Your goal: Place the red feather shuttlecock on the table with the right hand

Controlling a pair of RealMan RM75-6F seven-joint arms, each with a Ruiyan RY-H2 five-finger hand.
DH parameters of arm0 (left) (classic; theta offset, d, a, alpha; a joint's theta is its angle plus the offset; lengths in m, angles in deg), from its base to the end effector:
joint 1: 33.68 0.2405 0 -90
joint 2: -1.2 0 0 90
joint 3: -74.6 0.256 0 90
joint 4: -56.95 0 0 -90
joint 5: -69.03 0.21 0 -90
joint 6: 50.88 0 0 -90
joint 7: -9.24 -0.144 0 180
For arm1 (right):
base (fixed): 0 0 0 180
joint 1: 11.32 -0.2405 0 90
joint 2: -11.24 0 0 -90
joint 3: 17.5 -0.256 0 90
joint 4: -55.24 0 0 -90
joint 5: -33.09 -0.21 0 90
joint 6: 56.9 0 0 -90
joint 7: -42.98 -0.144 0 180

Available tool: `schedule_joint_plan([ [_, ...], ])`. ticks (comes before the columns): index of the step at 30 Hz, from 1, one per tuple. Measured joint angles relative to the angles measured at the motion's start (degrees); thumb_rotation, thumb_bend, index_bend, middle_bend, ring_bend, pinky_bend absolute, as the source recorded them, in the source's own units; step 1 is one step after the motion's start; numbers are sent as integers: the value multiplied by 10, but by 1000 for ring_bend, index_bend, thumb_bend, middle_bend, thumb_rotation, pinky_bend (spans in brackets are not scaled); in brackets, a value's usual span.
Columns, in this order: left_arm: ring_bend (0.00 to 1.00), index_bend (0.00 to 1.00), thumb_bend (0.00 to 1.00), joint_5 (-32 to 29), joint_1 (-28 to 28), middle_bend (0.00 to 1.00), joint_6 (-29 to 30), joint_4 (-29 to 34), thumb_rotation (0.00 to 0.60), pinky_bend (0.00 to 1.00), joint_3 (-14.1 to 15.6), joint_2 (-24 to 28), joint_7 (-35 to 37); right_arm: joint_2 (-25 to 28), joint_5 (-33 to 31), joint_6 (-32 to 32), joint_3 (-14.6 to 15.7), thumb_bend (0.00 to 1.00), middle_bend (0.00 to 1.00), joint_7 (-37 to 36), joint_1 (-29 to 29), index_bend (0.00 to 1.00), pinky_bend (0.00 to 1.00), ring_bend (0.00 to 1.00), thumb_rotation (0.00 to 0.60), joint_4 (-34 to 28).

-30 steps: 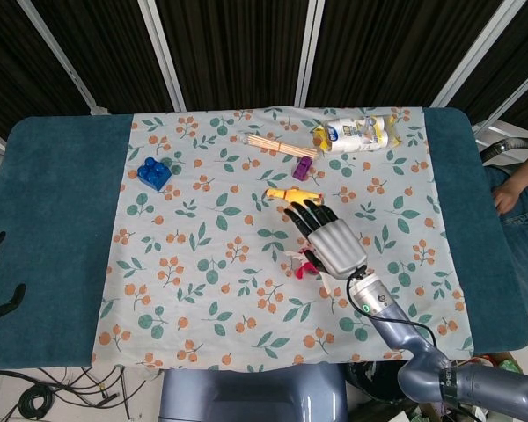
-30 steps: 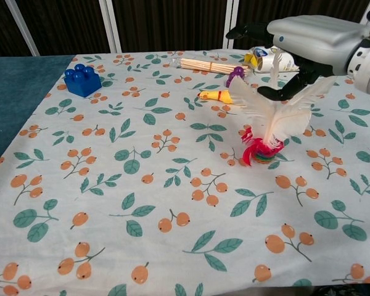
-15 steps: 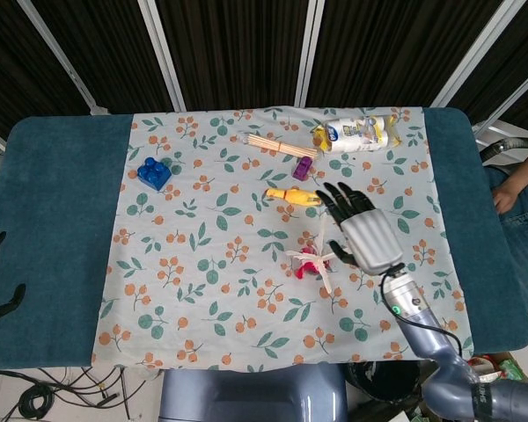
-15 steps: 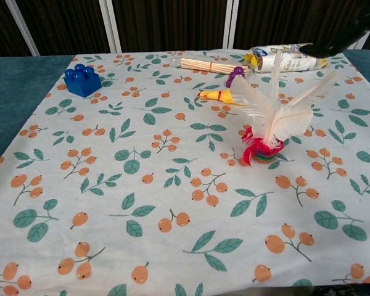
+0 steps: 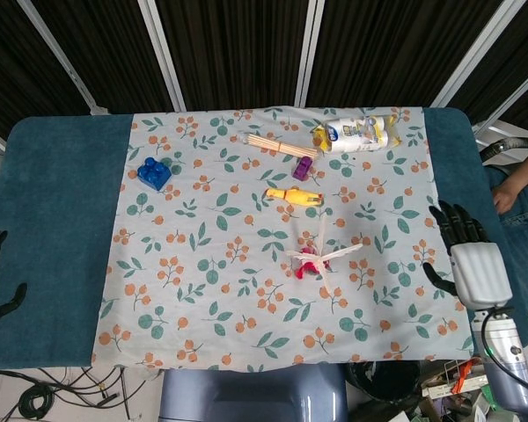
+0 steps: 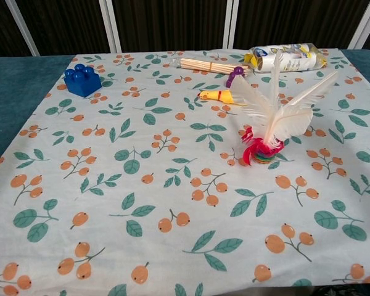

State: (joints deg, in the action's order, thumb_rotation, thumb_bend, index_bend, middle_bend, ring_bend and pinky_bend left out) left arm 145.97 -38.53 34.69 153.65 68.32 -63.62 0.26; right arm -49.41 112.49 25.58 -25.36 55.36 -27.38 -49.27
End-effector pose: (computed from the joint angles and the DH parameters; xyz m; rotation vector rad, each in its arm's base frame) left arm -0.3105 0.1904 0.1650 -1.2489 -0.8838 -0.8152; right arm -0.2380 -0.2456 0.1701 1.4271 -0.7654 0.9885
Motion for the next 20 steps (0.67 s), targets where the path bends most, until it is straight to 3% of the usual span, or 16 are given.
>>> schedule_joint_plan([
  [10,12,39,322,4,-1,57,1,-1,600,50,1,0,1,-51,50,55,38,194,19,-77,51,0,152,29,600,139],
  [20,12,39,322,10,-1,57,2,-3,600,50,1,0,5,-88,51,57,54,193,19,-148,76,0,151,30,600,249],
])
